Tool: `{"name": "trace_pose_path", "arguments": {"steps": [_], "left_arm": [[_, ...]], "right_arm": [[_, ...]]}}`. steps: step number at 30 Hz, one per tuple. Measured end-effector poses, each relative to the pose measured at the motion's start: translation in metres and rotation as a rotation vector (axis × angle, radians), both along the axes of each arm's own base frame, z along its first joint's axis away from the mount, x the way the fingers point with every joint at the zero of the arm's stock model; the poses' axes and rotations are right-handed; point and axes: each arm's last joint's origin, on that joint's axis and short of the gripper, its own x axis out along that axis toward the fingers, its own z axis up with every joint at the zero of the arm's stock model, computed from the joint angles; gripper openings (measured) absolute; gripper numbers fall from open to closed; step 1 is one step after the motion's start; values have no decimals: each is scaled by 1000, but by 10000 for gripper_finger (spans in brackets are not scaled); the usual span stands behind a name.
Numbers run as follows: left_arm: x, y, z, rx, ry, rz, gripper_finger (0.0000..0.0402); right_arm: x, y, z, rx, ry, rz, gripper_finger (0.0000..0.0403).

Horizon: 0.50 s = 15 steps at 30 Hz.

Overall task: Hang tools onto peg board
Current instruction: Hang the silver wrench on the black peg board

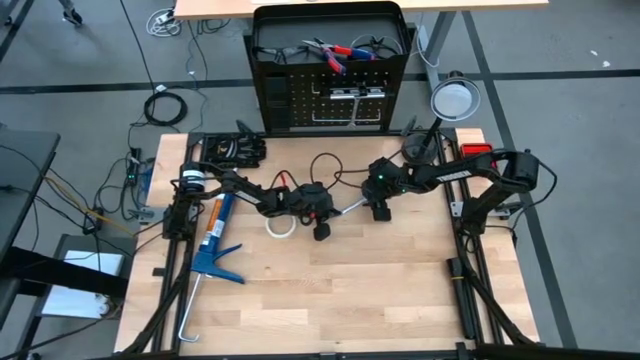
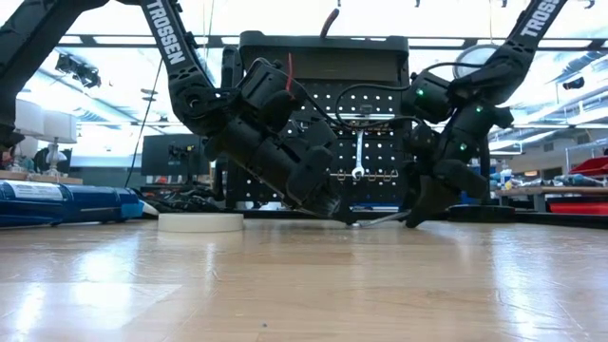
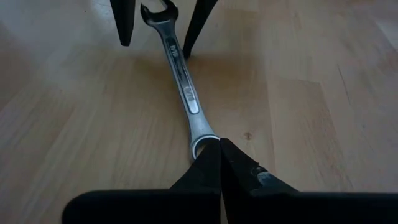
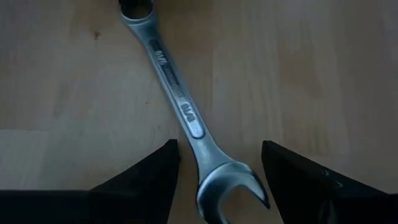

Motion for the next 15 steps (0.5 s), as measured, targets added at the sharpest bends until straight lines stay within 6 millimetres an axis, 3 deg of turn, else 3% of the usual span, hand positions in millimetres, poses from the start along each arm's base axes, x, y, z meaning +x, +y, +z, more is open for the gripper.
{"name": "trace_pose_path", "arguments": {"steps": [9,15], "left_arm": [[0,0,0,-1,0,-2,0],[0,0,0,-2,0,-2,0]], "right_arm": [[-3,-2,0,20,14,12,220],[-3,1,-1,27,23,30,141]]}}
